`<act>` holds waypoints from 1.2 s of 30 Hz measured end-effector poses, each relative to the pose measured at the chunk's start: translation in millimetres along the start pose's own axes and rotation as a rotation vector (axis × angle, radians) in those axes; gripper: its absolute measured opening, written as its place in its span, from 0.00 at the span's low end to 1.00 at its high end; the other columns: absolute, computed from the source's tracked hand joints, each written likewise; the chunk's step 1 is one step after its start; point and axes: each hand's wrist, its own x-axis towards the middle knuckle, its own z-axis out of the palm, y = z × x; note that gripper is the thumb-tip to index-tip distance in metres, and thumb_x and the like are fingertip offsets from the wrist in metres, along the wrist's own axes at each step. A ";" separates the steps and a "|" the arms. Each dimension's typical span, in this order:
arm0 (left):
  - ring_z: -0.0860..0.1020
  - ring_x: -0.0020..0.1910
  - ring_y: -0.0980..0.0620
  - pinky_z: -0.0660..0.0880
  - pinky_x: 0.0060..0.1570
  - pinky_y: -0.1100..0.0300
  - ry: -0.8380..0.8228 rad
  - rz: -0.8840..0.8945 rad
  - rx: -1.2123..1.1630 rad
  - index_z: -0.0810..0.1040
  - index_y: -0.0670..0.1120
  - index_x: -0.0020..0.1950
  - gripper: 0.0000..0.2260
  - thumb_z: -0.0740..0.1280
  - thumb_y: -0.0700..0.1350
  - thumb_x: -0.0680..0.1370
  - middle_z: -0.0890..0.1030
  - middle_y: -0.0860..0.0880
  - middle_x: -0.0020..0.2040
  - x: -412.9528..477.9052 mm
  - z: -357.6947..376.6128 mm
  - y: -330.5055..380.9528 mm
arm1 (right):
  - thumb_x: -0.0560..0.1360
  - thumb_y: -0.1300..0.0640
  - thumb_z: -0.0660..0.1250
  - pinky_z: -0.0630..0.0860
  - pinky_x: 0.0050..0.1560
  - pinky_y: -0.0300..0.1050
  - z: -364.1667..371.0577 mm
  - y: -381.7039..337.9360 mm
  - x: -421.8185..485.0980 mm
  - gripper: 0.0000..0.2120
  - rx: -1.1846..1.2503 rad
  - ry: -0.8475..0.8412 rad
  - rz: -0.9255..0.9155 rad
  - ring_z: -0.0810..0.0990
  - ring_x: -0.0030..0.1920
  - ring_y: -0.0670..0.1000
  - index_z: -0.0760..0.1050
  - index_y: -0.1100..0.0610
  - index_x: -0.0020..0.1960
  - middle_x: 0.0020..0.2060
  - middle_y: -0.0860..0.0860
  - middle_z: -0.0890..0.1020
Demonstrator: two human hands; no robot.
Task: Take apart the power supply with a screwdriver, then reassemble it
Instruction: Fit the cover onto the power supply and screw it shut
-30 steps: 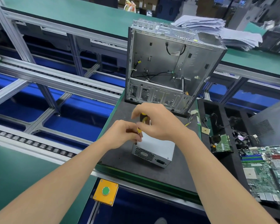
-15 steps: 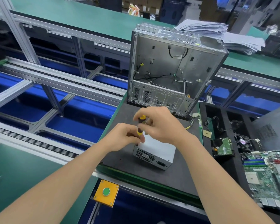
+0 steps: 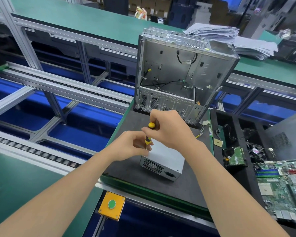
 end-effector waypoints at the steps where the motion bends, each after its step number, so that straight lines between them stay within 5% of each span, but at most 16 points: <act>1: 0.86 0.48 0.55 0.81 0.52 0.61 0.044 -0.007 0.006 0.85 0.53 0.51 0.10 0.80 0.46 0.72 0.88 0.54 0.47 0.9 3.3 -0.4 | 0.77 0.43 0.72 0.75 0.36 0.50 2.6 -3.4 -0.2 0.19 -0.098 0.028 0.025 0.75 0.35 0.54 0.70 0.55 0.41 0.30 0.47 0.75; 4: 0.84 0.41 0.57 0.75 0.44 0.68 0.165 0.001 0.033 0.86 0.54 0.42 0.06 0.80 0.44 0.71 0.87 0.54 0.41 4.3 10.4 -1.8 | 0.77 0.38 0.69 0.73 0.35 0.48 4.2 -4.8 -2.8 0.20 -0.162 0.119 0.001 0.74 0.35 0.53 0.70 0.52 0.39 0.32 0.47 0.74; 6: 0.85 0.43 0.56 0.76 0.47 0.69 0.131 0.018 -0.006 0.87 0.54 0.42 0.08 0.78 0.41 0.73 0.87 0.54 0.42 3.5 9.2 -1.8 | 0.77 0.49 0.71 0.76 0.40 0.47 -2.2 -0.5 -3.5 0.06 0.052 0.035 -0.070 0.76 0.37 0.48 0.78 0.50 0.47 0.40 0.46 0.79; 9: 0.86 0.50 0.54 0.80 0.56 0.58 0.061 0.013 -0.016 0.87 0.54 0.50 0.08 0.76 0.41 0.76 0.88 0.53 0.46 0.9 2.6 -2.2 | 0.77 0.61 0.71 0.77 0.43 0.41 -9.3 5.2 -2.3 0.08 0.189 -0.125 -0.113 0.80 0.38 0.45 0.80 0.52 0.54 0.43 0.47 0.84; 12: 0.86 0.50 0.52 0.82 0.53 0.58 0.014 0.027 -0.035 0.84 0.57 0.54 0.11 0.78 0.45 0.74 0.88 0.53 0.48 -0.9 3.3 2.1 | 0.76 0.57 0.74 0.74 0.39 0.39 -6.8 4.8 0.9 0.06 0.152 -0.083 -0.064 0.79 0.36 0.41 0.78 0.54 0.51 0.36 0.44 0.83; 16: 0.85 0.46 0.55 0.77 0.49 0.60 0.166 0.016 0.008 0.84 0.57 0.47 0.11 0.80 0.53 0.66 0.87 0.55 0.44 1.1 7.4 0.5 | 0.78 0.52 0.73 0.72 0.34 0.45 -2.2 -0.5 2.5 0.09 0.082 -0.095 -0.018 0.76 0.36 0.46 0.73 0.53 0.50 0.32 0.44 0.77; 22: 0.85 0.42 0.57 0.75 0.42 0.72 0.159 0.004 -0.009 0.87 0.58 0.44 0.10 0.80 0.43 0.71 0.87 0.54 0.42 1.5 9.3 2.2 | 0.78 0.47 0.73 0.77 0.39 0.52 0.2 -4.3 -1.9 0.13 0.107 -0.055 0.065 0.79 0.38 0.51 0.73 0.53 0.51 0.33 0.45 0.78; 26: 0.85 0.44 0.48 0.80 0.48 0.56 0.161 0.017 -0.024 0.86 0.55 0.47 0.11 0.81 0.50 0.66 0.87 0.50 0.42 2.7 7.7 3.4 | 0.78 0.47 0.72 0.77 0.39 0.54 3.1 -3.2 -9.0 0.13 0.168 -0.053 0.084 0.77 0.37 0.49 0.71 0.52 0.50 0.35 0.45 0.79; 29: 0.84 0.43 0.41 0.81 0.48 0.44 0.186 0.047 -0.034 0.82 0.52 0.42 0.12 0.81 0.50 0.63 0.85 0.46 0.40 8.0 13.6 10.2 | 0.78 0.49 0.72 0.70 0.35 0.45 2.0 4.1 -16.6 0.14 0.187 -0.060 0.078 0.74 0.35 0.45 0.67 0.52 0.49 0.39 0.44 0.78; 31: 0.85 0.41 0.46 0.82 0.45 0.48 0.248 0.079 -0.065 0.83 0.52 0.42 0.12 0.81 0.49 0.63 0.86 0.48 0.40 16.1 23.3 19.8 | 0.79 0.51 0.71 0.72 0.33 0.44 -2.2 12.4 -23.8 0.13 0.253 -0.023 0.144 0.77 0.35 0.50 0.67 0.52 0.50 0.39 0.46 0.79; 33: 0.85 0.43 0.55 0.79 0.44 0.63 0.354 0.111 -0.075 0.84 0.55 0.45 0.10 0.81 0.47 0.67 0.87 0.53 0.42 27.9 35.6 32.1 | 0.79 0.55 0.70 0.77 0.36 0.50 -11.8 24.5 -32.7 0.09 0.305 0.065 0.213 0.79 0.35 0.54 0.69 0.51 0.49 0.38 0.49 0.81; 36: 0.82 0.45 0.59 0.74 0.44 0.72 0.528 0.148 0.018 0.83 0.56 0.48 0.11 0.81 0.47 0.71 0.84 0.55 0.45 50.2 59.8 53.5 | 0.77 0.59 0.71 0.78 0.40 0.51 -30.1 51.8 -50.2 0.06 0.249 0.191 0.263 0.79 0.38 0.50 0.74 0.53 0.47 0.39 0.48 0.82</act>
